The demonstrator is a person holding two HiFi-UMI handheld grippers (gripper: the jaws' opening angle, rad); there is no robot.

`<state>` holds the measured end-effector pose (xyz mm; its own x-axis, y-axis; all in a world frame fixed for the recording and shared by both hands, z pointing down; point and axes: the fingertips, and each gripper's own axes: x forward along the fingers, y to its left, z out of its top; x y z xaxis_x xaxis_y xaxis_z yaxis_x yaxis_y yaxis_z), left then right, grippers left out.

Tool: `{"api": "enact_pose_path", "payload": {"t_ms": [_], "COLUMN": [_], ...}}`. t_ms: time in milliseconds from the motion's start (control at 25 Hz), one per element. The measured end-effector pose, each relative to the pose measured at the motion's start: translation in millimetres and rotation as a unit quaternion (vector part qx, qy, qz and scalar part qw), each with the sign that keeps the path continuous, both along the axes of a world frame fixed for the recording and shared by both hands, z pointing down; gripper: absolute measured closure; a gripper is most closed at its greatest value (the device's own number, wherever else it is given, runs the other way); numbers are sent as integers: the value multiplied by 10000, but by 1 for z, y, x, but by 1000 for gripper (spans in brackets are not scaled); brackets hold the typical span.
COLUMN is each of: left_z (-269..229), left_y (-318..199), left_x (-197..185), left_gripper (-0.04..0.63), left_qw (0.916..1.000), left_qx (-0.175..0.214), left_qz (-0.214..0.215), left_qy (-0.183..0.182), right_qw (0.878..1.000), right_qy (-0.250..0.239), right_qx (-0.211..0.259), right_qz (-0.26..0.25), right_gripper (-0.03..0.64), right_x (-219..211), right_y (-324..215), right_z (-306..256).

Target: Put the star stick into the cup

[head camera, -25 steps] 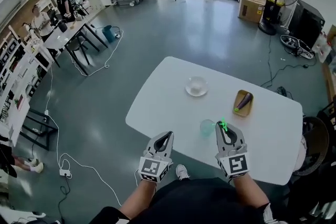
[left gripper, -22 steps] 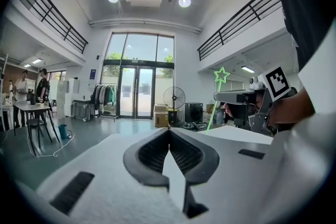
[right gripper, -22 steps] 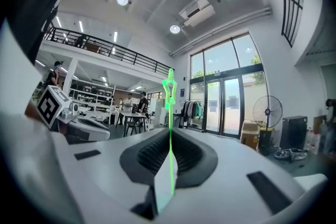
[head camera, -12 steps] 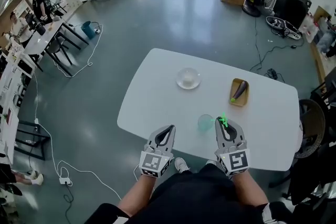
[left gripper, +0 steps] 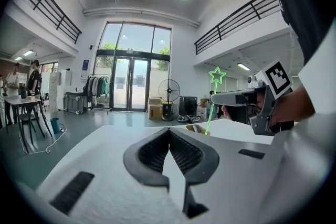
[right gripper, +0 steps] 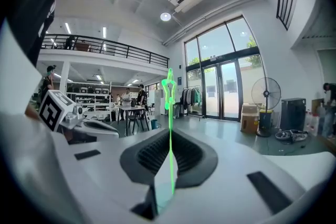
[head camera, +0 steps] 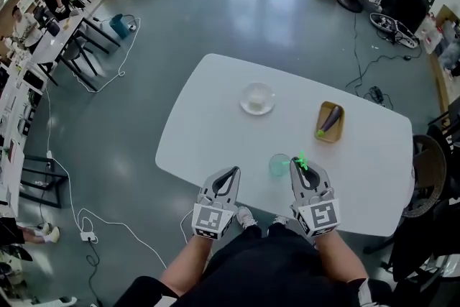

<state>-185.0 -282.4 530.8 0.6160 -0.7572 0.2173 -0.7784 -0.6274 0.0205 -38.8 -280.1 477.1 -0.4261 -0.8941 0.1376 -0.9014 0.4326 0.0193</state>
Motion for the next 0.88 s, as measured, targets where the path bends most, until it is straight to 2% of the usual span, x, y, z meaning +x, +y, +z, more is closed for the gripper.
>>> {"api": "enact_pose_path", "payload": {"t_ms": [360, 600, 880], "left_z": [20, 29, 37], "left_y": [6, 9, 13], "left_x": [8, 4, 3], "left_gripper": [585, 586, 586], "left_qw": [9996, 9988, 9979], "left_qx": [-259, -378, -512], "left_qz": [-111, -266, -348], "left_qy": [-99, -146, -176], "right_qw": [9968, 9898, 9833], "right_qy": [-525, -1026, -1294], "right_qx": [-497, -953, -1266], "right_qz": [-344, -253, -184], "right_gripper": [600, 600, 600], "right_x": [3, 13, 16], "right_y": [-8, -16, -24], "right_z": [36, 64, 84]}}
